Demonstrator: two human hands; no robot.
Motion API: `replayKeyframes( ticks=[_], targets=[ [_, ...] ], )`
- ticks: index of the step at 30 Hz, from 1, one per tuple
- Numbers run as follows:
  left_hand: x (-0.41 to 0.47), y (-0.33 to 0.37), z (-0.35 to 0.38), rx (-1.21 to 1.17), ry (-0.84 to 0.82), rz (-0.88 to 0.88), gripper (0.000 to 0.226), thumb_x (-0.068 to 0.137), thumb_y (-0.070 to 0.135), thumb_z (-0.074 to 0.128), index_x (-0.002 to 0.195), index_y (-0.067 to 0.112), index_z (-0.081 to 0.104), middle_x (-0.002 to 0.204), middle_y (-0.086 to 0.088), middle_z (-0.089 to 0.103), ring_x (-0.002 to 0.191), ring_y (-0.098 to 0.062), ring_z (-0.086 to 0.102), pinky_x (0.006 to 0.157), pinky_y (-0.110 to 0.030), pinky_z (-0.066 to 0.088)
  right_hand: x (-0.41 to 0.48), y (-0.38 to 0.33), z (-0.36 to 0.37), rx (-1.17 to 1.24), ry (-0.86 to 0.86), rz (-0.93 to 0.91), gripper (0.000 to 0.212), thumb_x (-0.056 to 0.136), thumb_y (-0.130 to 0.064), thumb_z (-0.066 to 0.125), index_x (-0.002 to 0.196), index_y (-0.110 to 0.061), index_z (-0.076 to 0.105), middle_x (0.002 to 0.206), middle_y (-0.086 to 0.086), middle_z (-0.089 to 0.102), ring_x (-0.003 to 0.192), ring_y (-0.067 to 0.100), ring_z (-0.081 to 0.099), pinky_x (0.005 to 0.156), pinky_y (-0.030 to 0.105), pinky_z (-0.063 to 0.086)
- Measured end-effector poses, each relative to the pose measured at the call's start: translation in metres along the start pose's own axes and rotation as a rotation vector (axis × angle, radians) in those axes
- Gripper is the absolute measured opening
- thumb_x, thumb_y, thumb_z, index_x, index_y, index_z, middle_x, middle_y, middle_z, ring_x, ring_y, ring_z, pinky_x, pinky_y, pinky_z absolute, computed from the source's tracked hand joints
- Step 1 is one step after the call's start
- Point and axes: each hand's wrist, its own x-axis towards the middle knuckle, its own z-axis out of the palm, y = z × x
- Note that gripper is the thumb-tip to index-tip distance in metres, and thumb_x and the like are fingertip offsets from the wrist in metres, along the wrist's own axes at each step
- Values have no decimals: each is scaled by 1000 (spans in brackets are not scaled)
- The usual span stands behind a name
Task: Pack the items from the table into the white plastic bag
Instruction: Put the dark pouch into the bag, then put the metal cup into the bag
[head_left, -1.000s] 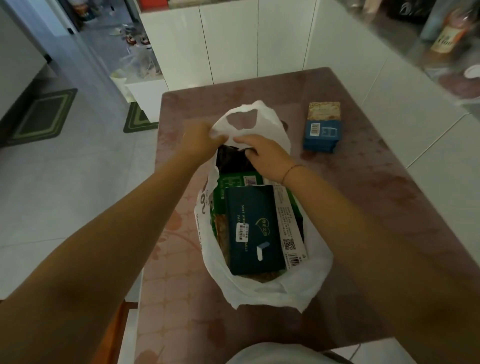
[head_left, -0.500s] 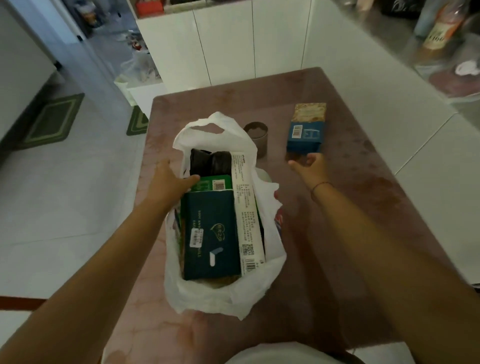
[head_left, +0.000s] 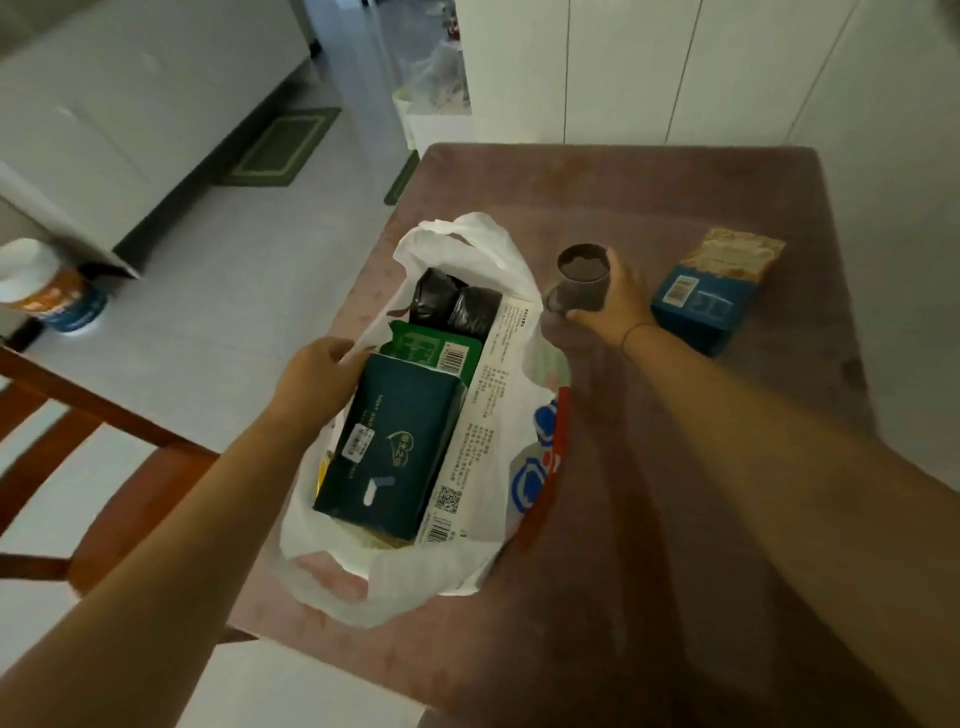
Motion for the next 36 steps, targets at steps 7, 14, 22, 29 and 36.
replayKeyframes(
  ticks=[7,14,22,29,36],
  targets=[
    [4,-3,0,11,38,2,26,92,35,50,95,16,67,68,9,59,64,-6,54,54,-20,38,42,-1,5,-170,-24,-31,116,65,-41,82,150,-23,5,156,14,15,141,39,21,113,51,25],
    [12,-4,0,72,38,-15,29,92,40,49,83,17,65,66,-7,64,54,-17,55,56,-29,47,64,8,16,-197,11,-17,101,68,-42,79,147,-20,20,150,13,29,134,39,33,107,51,33],
    [15,-2,-3,67,20,-18,44,93,33,45,90,-6,65,71,-28,59,52,-21,44,54,-33,42,23,-16,-14,151,253,20,84,65,-32,81,133,-13,37,137,12,38,124,30,43,102,37,42],
    [25,-14,-21,81,70,31,39,96,34,45,78,6,65,75,-16,69,62,-26,64,62,-32,54,-84,-129,-81,493,172,-284,80,62,-42,77,129,-26,35,130,-3,46,116,13,49,92,24,46],
    [22,-18,-31,62,157,110,39,96,31,46,85,1,68,74,-19,68,53,-24,57,58,-35,52,-139,-182,-12,348,-204,-352,76,68,-36,77,128,-22,33,124,-2,46,104,10,51,79,12,44]
  ],
)
